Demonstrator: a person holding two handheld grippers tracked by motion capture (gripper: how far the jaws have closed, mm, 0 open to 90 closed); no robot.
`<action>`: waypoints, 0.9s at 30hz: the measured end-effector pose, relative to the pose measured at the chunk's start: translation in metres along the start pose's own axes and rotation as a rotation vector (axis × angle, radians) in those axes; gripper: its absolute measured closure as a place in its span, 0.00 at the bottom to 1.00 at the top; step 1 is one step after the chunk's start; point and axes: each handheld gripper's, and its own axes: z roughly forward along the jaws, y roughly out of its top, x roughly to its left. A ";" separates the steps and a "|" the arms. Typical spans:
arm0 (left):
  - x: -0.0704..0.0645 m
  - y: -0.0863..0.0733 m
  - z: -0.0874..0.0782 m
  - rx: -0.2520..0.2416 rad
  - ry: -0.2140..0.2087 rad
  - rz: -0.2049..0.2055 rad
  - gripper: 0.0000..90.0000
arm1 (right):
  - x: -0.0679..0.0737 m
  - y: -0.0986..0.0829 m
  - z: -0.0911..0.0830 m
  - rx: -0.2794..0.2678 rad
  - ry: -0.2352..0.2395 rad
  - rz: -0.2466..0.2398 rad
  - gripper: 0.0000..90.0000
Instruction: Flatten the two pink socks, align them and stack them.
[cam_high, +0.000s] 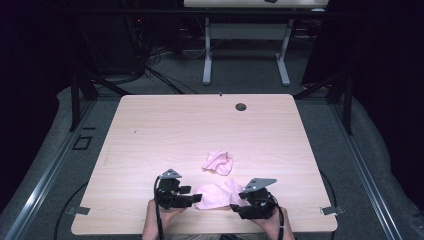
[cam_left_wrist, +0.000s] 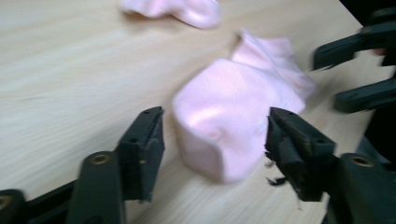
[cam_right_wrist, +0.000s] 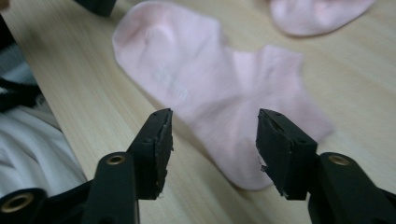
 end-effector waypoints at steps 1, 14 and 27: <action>-0.001 0.001 -0.006 -0.017 0.032 0.016 0.35 | -0.005 0.001 -0.007 -0.031 -0.004 0.022 0.50; -0.023 -0.007 0.024 0.103 0.169 0.125 0.61 | -0.039 0.008 0.019 0.010 -0.080 0.054 0.65; -0.008 -0.013 0.023 0.097 0.121 0.093 0.98 | -0.032 0.001 0.024 0.034 -0.075 0.050 0.93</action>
